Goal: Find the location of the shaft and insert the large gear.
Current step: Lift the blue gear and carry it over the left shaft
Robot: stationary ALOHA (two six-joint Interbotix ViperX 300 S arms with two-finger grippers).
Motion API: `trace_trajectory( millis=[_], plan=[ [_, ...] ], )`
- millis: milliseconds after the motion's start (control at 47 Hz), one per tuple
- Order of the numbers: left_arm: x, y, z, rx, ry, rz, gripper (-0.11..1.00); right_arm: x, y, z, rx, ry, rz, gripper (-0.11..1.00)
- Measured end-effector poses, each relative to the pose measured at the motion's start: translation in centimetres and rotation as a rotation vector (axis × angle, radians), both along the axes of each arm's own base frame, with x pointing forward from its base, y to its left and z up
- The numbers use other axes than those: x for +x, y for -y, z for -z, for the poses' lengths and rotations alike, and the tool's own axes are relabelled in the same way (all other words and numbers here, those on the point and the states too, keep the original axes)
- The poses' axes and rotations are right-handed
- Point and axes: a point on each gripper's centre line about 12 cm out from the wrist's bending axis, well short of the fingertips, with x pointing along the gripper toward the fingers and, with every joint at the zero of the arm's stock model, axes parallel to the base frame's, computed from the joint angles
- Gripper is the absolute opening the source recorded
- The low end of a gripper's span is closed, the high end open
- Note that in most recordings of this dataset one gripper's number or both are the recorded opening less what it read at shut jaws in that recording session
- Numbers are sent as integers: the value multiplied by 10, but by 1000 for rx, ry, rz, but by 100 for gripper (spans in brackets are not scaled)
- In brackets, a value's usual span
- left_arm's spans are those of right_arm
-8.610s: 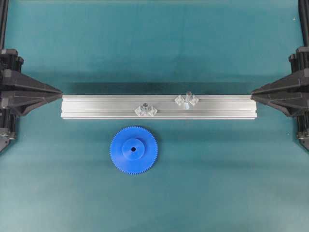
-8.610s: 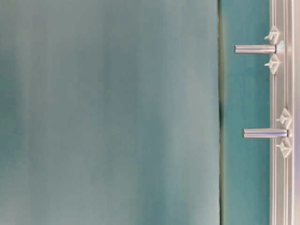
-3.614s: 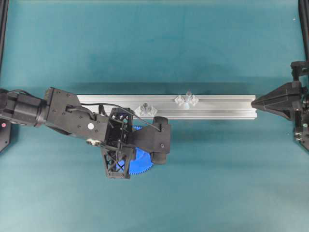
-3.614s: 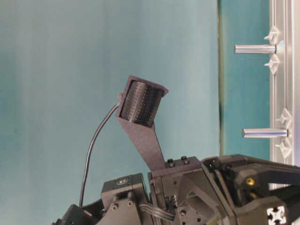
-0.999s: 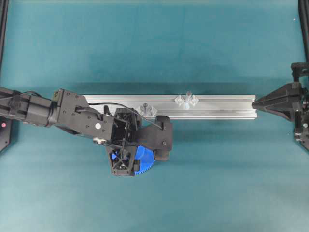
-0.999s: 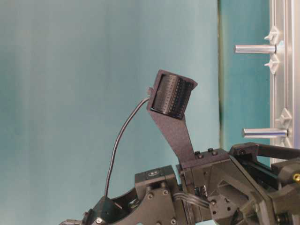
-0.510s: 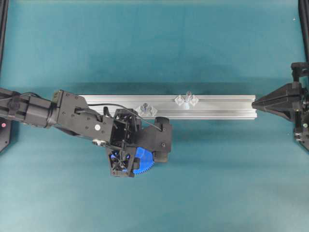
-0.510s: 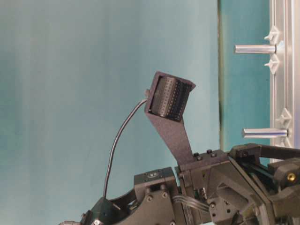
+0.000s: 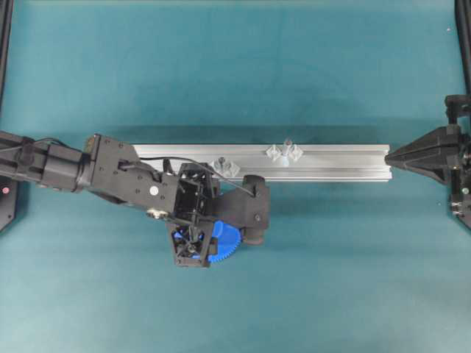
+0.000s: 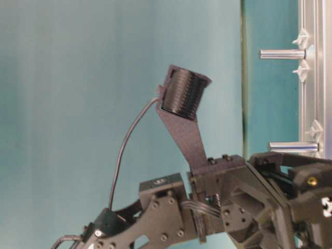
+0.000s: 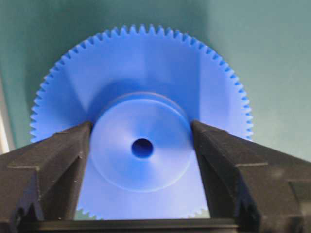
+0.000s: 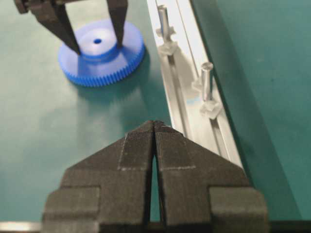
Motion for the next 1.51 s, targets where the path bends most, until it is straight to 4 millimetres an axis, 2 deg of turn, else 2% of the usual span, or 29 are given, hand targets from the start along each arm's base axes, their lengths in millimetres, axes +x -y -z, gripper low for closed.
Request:
trace_trajectory(
  millis=[191,744,978,1509],
  plan=[
    [4,1,-11,0,8,2,70,0,0,-1,0,6,0,0],
    [26,-1,-72,49,32,122,70,0,0,-1,0,6,0,0],
    [36,-13,-94,66,60,137,70,0,0,-1,0,5,0,0],
    [50,-47,-125,125,95,190,70,0,0,-1,0,6,0,0]
  ],
)
